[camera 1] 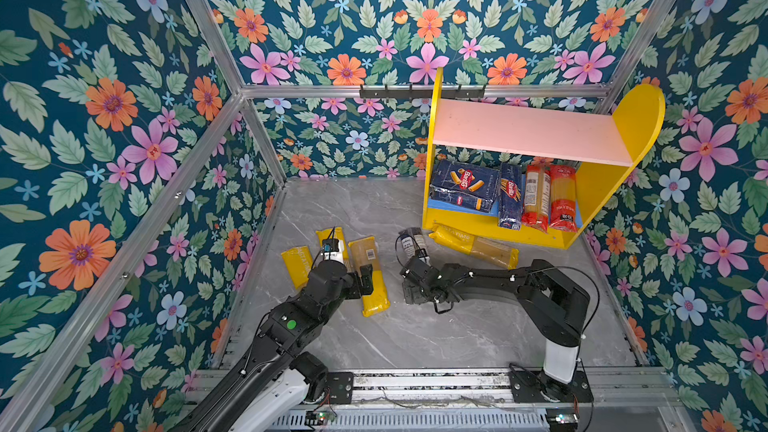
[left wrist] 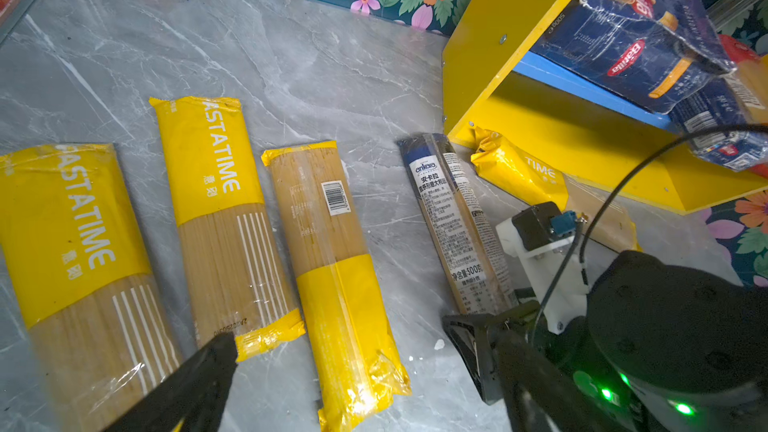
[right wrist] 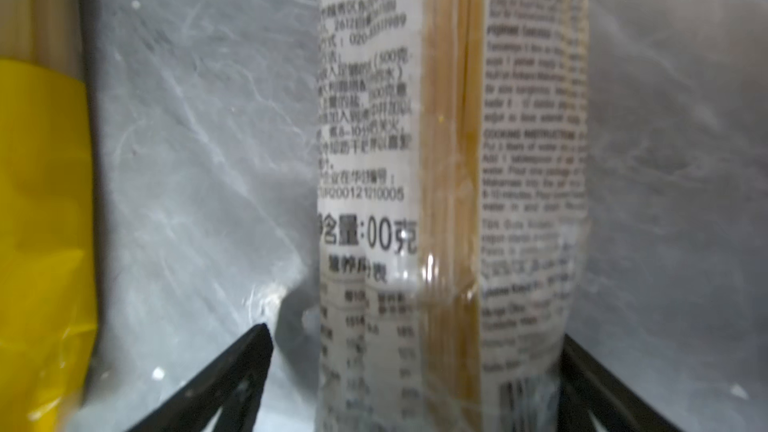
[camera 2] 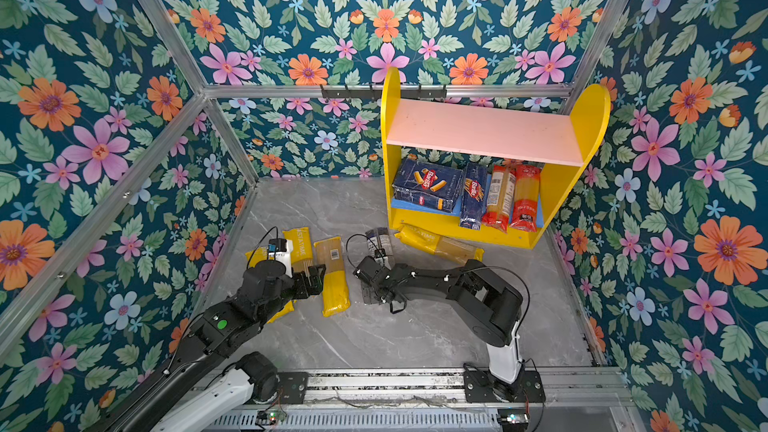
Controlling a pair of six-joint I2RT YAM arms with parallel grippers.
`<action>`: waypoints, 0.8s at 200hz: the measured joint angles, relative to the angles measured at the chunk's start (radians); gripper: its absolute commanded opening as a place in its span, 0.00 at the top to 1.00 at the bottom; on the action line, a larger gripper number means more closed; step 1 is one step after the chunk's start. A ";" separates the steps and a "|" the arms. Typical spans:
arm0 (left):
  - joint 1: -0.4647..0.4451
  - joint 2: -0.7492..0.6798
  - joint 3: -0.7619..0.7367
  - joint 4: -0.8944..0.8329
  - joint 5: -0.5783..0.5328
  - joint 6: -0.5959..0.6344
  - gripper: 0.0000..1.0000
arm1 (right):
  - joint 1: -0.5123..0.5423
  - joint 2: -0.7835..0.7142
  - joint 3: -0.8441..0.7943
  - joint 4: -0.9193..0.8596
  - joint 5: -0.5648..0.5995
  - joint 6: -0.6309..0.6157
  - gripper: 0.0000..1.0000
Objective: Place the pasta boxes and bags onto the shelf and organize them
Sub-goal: 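Grasp the clear white-labelled spaghetti pack on the floor with the right gripper, then lift the white-labelled pack upright with the right gripper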
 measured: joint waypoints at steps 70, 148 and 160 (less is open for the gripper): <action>0.000 0.027 0.001 0.002 0.000 0.000 0.00 | 0.001 0.040 -0.016 0.079 0.095 0.018 0.18; 0.000 0.061 0.019 0.003 0.004 -0.007 0.00 | 0.014 0.005 -0.126 0.247 0.137 0.079 0.69; 0.000 0.064 0.023 0.003 0.004 -0.007 0.00 | 0.018 -0.003 -0.126 0.247 0.132 0.082 0.75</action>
